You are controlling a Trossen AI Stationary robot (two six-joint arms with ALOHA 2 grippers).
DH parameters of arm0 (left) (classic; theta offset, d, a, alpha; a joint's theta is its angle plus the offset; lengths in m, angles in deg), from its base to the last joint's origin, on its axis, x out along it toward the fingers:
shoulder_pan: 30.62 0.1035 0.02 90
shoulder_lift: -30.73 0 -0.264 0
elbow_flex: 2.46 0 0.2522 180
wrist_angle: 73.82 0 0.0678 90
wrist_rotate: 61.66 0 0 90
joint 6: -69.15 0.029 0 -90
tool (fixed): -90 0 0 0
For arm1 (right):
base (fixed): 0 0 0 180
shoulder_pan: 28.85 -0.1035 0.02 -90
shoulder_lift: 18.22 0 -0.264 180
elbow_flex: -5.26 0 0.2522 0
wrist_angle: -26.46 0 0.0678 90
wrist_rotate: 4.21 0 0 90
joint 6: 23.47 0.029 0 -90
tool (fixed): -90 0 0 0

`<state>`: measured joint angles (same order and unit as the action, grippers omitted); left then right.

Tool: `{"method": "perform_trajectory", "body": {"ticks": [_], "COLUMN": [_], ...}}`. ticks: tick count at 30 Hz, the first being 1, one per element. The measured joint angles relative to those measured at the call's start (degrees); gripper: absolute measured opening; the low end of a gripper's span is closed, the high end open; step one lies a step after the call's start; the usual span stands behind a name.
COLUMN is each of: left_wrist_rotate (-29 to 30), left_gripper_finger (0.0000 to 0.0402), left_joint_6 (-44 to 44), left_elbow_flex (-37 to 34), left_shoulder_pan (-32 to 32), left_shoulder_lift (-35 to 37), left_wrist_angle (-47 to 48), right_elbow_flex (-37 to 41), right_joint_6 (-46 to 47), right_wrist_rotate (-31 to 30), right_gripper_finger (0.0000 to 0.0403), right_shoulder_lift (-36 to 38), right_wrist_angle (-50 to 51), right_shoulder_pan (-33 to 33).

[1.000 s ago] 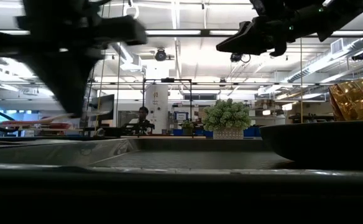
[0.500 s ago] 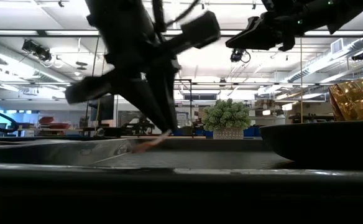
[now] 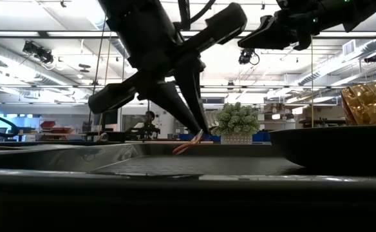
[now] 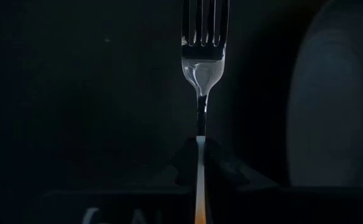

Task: Pick and place plate/cup/fork/spoon on tray
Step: Put the orange fork on the black tray to the left of the black plate

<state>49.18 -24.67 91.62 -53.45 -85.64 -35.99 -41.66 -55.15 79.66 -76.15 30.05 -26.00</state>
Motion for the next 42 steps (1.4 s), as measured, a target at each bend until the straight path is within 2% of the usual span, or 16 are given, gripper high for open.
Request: {"method": "perform_trajectory", "body": {"ticks": [5, 12, 17, 24, 33, 39, 42], "left_wrist_rotate": [0.6, -2.3, -2.9, -3.6, -2.9, -2.9, -4.5], "left_gripper_finger": [0.0019, 0.0017, 0.0017, 0.0017, 0.0047, 0.0051, 0.0052], "left_joint_6": [0.1, 1.4, 1.6, 1.6, 2.8, 3.6, 5.6], "left_elbow_flex": [2.6, 10.6, 13.6, 14.2, 14.2, 14.2, 14.2], "left_shoulder_pan": [-0.5, -0.7, -0.5, -0.5, -0.4, -0.1, 0.2], "left_shoulder_lift": [-0.9, -6.2, -8.9, -10.2, -10.2, -10.2, -10.2], "left_wrist_angle": [-0.6, 8.0, 8.6, 8.9, 10.1, 10.1, 10.0], "right_elbow_flex": [0.0, 0.0, 0.0, 0.0, 0.0, 0.0, 0.0], "right_joint_6": [0.0, 0.0, 0.0, 0.0, 0.0, 0.0, 0.0], "right_wrist_rotate": [0.2, 0.9, 1.7, 2.0, 3.7, 3.8, 3.8], "right_gripper_finger": [0.0093, 0.0093, 0.0093, 0.0093, 0.0093, 0.0093, 0.0093], "right_shoulder_lift": [0.0, 0.0, 0.0, 0.0, 0.0, 0.0, 0.0], "right_wrist_angle": [0.0, -0.5, -0.5, -0.6, -0.8, -0.9, -0.9], "right_shoulder_pan": [0.0, 0.0, 0.0, 0.0, -0.1, -0.1, -0.1]}}
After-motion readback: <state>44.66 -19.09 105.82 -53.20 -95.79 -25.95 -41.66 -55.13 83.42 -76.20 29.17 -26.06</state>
